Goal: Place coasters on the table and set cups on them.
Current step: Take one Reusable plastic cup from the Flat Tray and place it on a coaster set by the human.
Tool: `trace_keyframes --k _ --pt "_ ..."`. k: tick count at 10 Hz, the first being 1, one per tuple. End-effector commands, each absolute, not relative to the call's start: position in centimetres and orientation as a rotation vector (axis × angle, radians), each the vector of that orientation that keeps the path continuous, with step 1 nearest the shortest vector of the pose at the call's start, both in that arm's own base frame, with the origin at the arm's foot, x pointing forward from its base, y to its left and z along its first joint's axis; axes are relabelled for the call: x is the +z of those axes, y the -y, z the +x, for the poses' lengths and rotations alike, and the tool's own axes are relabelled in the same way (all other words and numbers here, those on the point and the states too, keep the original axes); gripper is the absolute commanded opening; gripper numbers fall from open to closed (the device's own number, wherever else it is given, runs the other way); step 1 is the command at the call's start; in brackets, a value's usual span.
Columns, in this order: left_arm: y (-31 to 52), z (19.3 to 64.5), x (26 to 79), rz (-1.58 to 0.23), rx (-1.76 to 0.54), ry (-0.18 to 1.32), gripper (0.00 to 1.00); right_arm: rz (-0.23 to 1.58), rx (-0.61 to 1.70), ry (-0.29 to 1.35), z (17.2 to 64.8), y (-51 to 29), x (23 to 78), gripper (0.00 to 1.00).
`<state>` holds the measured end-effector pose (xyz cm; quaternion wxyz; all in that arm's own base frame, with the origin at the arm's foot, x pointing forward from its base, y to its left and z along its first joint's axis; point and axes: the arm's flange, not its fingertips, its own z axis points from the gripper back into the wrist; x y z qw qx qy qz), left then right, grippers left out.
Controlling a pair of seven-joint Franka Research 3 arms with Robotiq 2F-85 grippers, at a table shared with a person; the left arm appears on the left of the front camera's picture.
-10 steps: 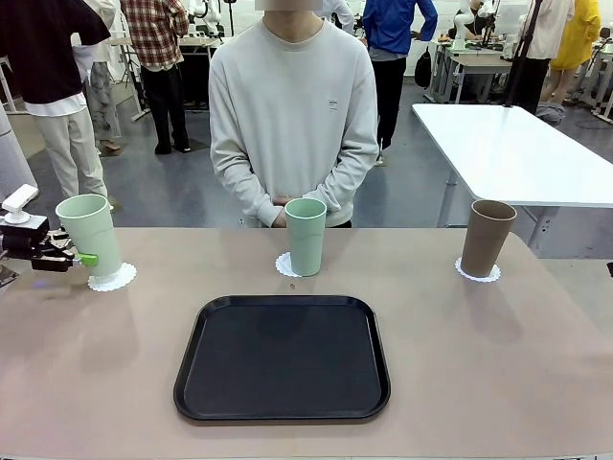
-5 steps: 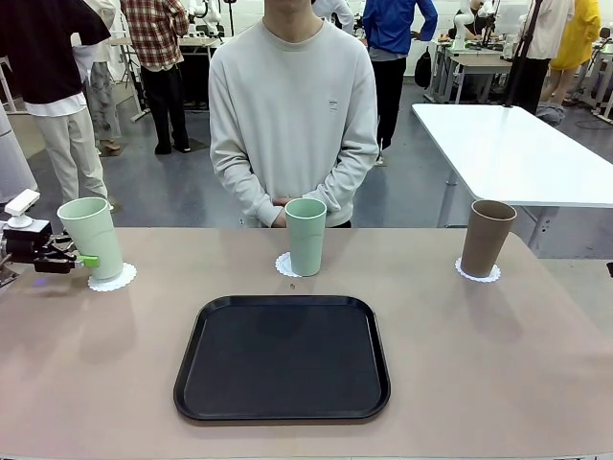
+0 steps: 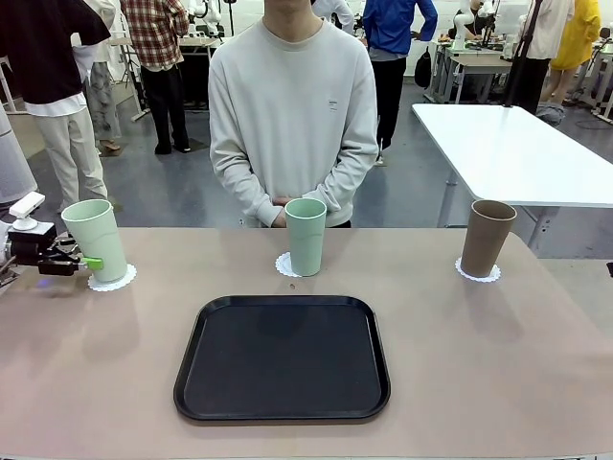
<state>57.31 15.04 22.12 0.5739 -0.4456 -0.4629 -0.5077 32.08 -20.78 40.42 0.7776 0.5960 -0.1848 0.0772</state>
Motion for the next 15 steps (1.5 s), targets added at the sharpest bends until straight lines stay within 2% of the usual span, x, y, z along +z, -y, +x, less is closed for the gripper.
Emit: trace_keyframes --k 1,5,7,15 --pt "-14.96 57.74 21.91 -1.075 -1.184 1.057 0.83 1.298 0.171 0.406 32.05 20.81 40.43 1.0" --pt "-14.89 57.68 21.28 -1.089 -1.197 1.037 0.83 1.298 0.171 0.406 32.05 20.81 40.43 1.0" --pt "-15.23 57.65 21.3 -1.102 -1.222 1.007 1.0 1.298 0.171 0.406 32.05 20.81 40.43 1.0" --pt "-15.52 57.43 21.08 -1.131 -1.279 0.94 1.0 1.298 0.171 0.406 32.05 20.81 40.43 1.0"
